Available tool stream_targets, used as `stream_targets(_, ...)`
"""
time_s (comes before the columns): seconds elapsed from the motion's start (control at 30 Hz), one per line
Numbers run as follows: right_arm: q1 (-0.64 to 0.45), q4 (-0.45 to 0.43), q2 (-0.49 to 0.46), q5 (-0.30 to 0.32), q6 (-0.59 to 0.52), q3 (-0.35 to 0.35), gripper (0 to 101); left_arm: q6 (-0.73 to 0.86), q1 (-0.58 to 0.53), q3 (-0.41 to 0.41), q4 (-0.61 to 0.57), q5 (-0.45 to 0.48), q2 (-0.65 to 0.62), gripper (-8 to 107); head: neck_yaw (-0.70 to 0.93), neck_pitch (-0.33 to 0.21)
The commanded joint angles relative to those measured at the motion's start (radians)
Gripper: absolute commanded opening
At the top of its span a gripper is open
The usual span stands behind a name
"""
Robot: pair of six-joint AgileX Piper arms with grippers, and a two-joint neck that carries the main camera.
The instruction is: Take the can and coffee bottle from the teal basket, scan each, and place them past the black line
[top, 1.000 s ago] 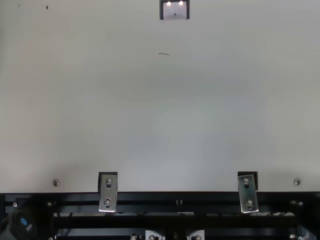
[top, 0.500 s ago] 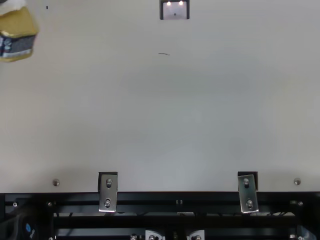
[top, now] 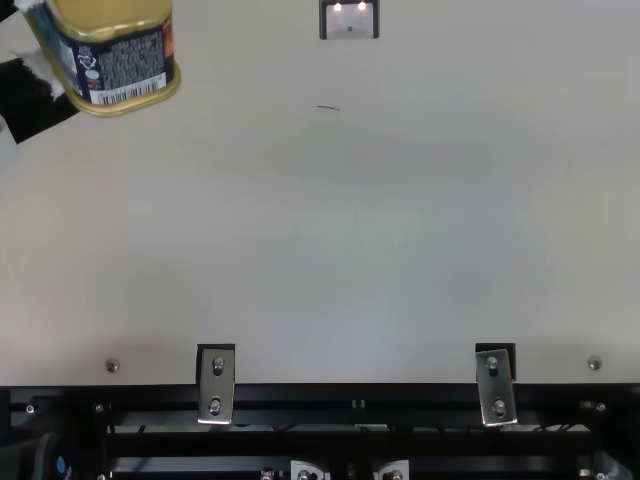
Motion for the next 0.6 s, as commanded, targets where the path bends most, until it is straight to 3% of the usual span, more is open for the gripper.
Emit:
stream_targets(0.0,0.000,0.000,0.000,0.000,0.000,0.000,101,-0.048,0.000,-0.004,-0.018,-0.001,-0.005,10,0.016,-0.032)
stream_targets(0.57,0.000,0.000,0.000,0.000,0.000,0.000,101,-0.164,0.017,0.131,-0.237,-0.001,-0.054,10,0.016,-0.032)
